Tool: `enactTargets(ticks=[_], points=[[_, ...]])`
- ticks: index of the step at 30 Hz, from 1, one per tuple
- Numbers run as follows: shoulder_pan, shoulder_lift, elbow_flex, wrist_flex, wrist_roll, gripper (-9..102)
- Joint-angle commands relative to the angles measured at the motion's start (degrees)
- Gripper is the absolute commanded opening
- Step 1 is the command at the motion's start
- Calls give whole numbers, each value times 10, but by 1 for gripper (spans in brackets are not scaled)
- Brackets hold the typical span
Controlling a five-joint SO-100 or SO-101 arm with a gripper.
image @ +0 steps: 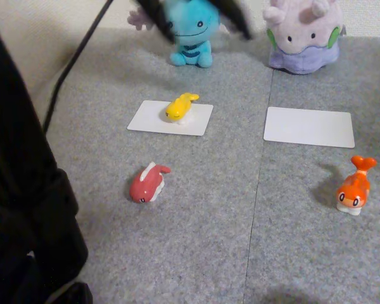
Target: Wooper wants to eat egg sudhi, and Goomy wants to eat shrimp sushi
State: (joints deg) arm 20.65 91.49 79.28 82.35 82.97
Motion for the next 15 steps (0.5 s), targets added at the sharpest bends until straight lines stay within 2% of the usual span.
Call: enactTargets(ticks=[1, 4, 7, 11, 15], points=[[133, 38, -13, 17, -85, 42], [244, 27, -8, 2, -168, 42], [315, -27, -8, -46, -226, 42], [368, -146, -14, -87, -272, 42], [380, -234, -15, -122, -282, 39]])
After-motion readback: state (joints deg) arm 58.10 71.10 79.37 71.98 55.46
